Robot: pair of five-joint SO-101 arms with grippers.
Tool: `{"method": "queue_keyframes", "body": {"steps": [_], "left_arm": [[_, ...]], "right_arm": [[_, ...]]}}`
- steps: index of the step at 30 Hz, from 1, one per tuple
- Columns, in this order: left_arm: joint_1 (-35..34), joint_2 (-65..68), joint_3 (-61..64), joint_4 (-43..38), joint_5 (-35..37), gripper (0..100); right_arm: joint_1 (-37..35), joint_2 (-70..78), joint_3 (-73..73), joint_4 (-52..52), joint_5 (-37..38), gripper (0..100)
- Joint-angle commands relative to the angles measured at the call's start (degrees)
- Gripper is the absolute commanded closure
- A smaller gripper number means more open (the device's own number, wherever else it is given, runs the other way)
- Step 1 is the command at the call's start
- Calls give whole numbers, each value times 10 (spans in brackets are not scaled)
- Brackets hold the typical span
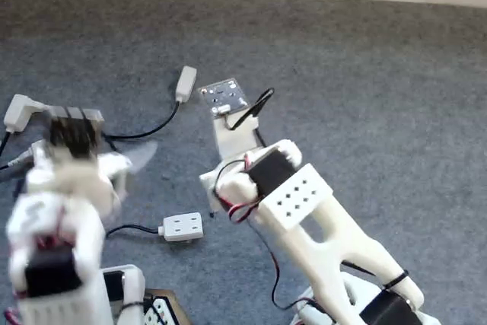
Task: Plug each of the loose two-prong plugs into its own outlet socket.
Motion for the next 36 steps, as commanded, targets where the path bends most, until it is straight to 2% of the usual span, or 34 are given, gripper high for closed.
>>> {"method": "queue_keyframes", "body": {"steps": [1, 5, 11, 17, 22, 25, 29, 36], "left_arm": [[-87, 253, -198, 6, 6, 607], [-155, 446, -370, 37, 4, 607], [-233, 707, -611, 93, 4, 607], [-298, 895, -804, 104, 4, 607], [-315, 981, -908, 147, 4, 607], [-320, 1012, -945, 153, 4, 607], [-327, 1024, -961, 153, 4, 607], [-327, 1025, -961, 153, 4, 607]], "right_arm": [[-65, -7, -38, 4, -120, 994], [-91, -7, -36, 6, -199, 994], [-110, -7, -23, 9, -236, 994], [-108, 0, -19, 4, -251, 994], [-105, 8, 19, -65, -246, 994], [-80, 37, 44, -94, -246, 994], [-50, 61, 46, -101, -246, 994], [-50, 67, 47, -101, -235, 994]]}}
